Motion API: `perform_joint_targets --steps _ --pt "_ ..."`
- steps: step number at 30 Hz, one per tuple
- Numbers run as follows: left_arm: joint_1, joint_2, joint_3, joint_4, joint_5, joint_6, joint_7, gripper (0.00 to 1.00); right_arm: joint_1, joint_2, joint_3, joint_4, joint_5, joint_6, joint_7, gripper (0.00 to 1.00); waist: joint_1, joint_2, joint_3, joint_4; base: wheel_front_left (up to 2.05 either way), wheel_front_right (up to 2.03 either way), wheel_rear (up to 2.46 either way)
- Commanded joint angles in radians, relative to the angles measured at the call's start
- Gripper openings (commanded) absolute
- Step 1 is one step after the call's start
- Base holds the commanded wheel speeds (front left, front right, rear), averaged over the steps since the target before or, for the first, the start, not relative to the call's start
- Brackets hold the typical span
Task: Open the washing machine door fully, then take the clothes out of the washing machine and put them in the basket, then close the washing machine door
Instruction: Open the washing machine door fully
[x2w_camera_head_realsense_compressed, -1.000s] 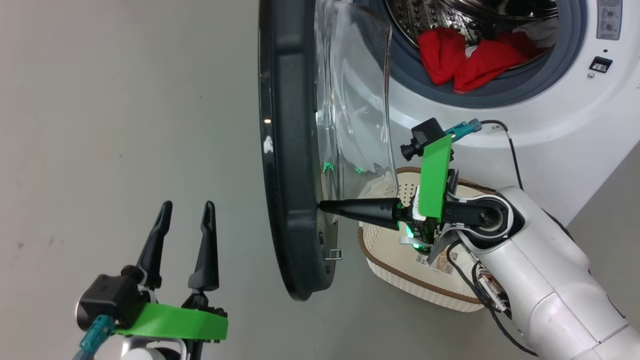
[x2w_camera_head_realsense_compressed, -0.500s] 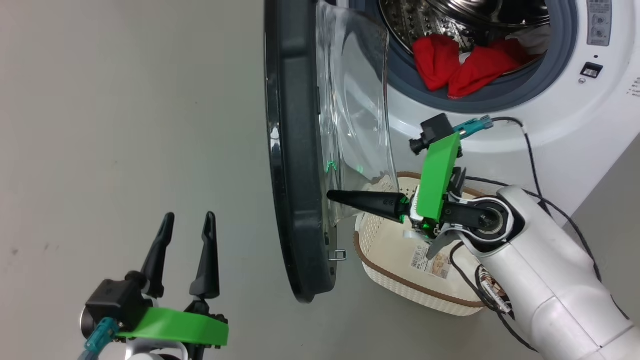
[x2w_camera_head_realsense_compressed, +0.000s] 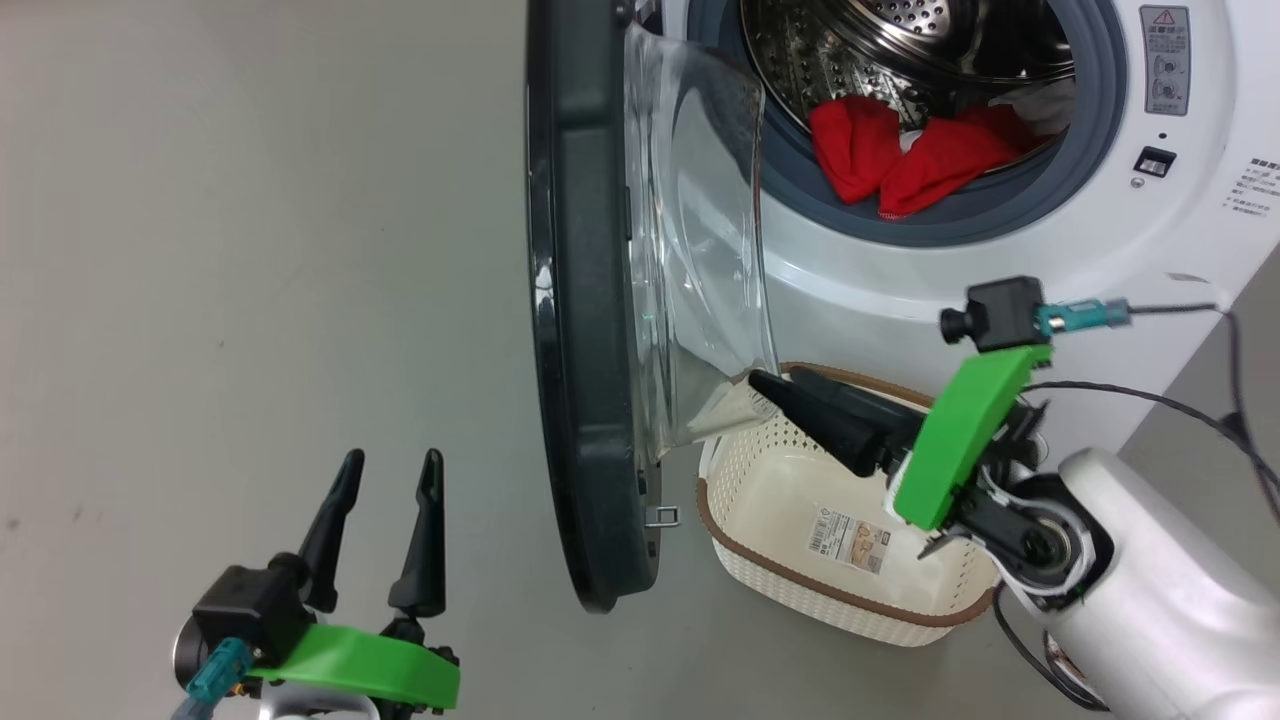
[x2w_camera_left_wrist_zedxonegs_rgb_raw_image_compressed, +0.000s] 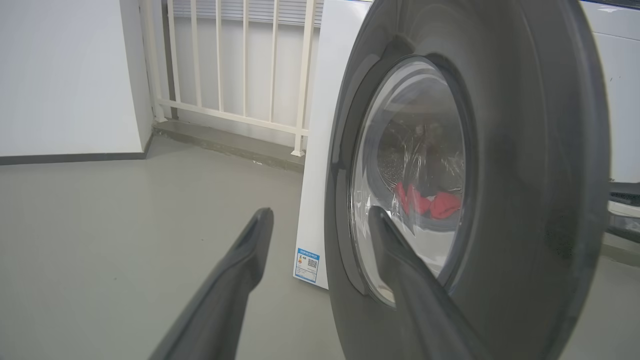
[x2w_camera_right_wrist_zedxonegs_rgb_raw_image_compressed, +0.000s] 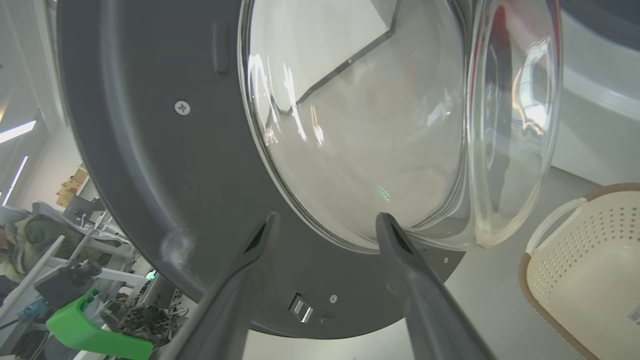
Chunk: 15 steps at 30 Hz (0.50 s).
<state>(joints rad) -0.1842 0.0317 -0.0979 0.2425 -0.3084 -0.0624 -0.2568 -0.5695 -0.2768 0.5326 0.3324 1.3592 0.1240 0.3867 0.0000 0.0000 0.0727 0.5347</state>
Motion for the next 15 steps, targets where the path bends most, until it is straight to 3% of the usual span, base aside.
perform_joint_targets --steps 1,10,15 --pt "-0.022 0.018 0.032 -0.015 0.008 -0.008 -0.005 1.0 0.02 -0.029 0.027 -0.045 -0.068 0.007 -0.089 1.0 0.0 0.0 -0.003 -0.001 0.0 0.0 0.0" --pt "-0.026 0.018 0.033 0.0 0.018 -0.019 -0.005 1.0 0.047 -0.136 0.16 0.066 -0.398 0.007 -0.488 1.0 0.0 0.0 -0.015 -0.004 0.0 0.0 0.0" --pt "-0.02 0.018 0.038 0.006 0.024 -0.022 -0.005 1.0 0.052 -0.106 0.168 0.201 -0.571 0.007 -0.62 1.0 0.0 0.0 -0.026 -0.009 0.0 0.0 0.0"
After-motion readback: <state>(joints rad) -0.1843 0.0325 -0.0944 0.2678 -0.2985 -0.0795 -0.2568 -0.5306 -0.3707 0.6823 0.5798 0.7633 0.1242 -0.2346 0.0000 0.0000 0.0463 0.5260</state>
